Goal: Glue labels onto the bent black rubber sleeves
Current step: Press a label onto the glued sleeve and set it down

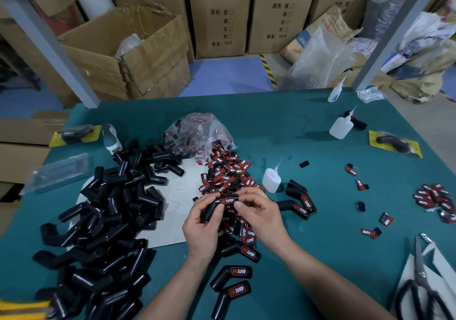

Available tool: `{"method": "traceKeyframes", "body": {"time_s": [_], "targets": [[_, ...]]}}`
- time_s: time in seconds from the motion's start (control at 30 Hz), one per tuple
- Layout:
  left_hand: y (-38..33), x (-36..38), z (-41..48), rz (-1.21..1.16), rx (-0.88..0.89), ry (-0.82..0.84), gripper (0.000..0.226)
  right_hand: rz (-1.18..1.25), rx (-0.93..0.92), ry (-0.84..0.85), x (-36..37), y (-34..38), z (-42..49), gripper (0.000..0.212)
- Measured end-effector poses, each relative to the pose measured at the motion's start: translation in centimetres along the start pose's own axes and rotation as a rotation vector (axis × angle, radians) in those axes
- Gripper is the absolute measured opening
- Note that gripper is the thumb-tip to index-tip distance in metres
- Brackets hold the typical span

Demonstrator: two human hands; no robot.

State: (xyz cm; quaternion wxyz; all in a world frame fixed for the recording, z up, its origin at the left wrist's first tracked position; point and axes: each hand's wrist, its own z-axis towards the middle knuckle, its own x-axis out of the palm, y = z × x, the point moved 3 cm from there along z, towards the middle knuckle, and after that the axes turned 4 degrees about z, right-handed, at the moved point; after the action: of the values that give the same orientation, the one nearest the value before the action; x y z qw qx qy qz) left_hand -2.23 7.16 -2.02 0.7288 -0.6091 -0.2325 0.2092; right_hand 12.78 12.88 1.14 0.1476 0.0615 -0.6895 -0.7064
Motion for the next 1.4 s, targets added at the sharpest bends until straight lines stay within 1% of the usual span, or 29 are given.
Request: {"method": "traceKeyframes", "body": {"time_s": [0.07, 0.2, 0.3, 0.37, 0.43, 0.5, 0.6, 0.7, 0.77, 0.83, 0.9, 1.0, 1.1, 1.2, 1.4], "targets": [[0.1, 0.1, -0.2, 0.012, -0.011, 0.008, 0.022, 0.049, 0.034, 0.007, 0.0, -0.4, 0.1, 0.004], [0.3, 0.2, -0.2, 0.016, -0.038, 0.007, 0.021, 0.065, 0.06, 0.006, 0.0, -0.9, 0.3, 0.015], [0.2, 0.3, -0.1, 0.035, -0.045, 0.017, 0.023, 0.051, 0.065, 0.009, 0.1, -0.7, 0.3, 0.004], [0.2, 0.3, -0.2, 0.048, -0.048, 0.024, 0.025, 0.058, 0.058, 0.003, 0.1, -0.6, 0.2, 0.01], [0.2, 0.3, -0.2, 0.051, -0.041, 0.031, 0.027, 0.066, 0.055, 0.001, 0.1, -0.7, 0.2, 0.011], [0.1, 0.3, -0.2, 0.054, -0.024, 0.038, 0.028, 0.074, 0.053, 0.023, 0.2, -0.8, 0.1, 0.005], [-0.1, 0.5, -0.4, 0.052, 0.023, 0.073, 0.026, 0.08, 0.049, 0.071, 0.5, -0.8, -0.2, 0.008], [-0.2, 0.5, -0.4, 0.038, 0.041, 0.082, 0.024, 0.073, 0.042, 0.076, 0.5, -0.6, -0.1, 0.008], [-0.1, 0.6, -0.4, 0.038, 0.049, 0.092, 0.024, 0.079, 0.032, 0.064, 0.4, -0.5, -0.2, 0.014], [-0.2, 0.6, -0.5, 0.026, 0.055, 0.102, 0.022, 0.084, 0.01, 0.053, 0.5, -0.2, -0.2, 0.024], [-0.2, 0.4, -0.4, 0.013, 0.072, 0.111, 0.021, 0.086, 0.027, 0.048, 0.5, -0.1, -0.2, 0.018], [-0.3, 0.3, -0.5, 0.012, 0.145, 0.154, 0.025, 0.113, 0.08, 0.068, 0.6, -0.4, -0.1, 0.01], [-0.4, 0.5, -0.6, 0.036, 0.197, 0.191, 0.034, 0.117, 0.084, 0.074, 0.5, -0.6, -0.2, 0.017], [-0.4, 0.6, -0.6, 0.057, 0.215, 0.197, 0.037, 0.141, 0.071, 0.072, 0.4, -1.0, -0.1, 0.017], [-0.4, 0.8, -0.8, 0.078, 0.206, 0.227, 0.032, 0.165, 0.076, 0.015, 0.4, -1.5, -0.3, 0.016]]}}
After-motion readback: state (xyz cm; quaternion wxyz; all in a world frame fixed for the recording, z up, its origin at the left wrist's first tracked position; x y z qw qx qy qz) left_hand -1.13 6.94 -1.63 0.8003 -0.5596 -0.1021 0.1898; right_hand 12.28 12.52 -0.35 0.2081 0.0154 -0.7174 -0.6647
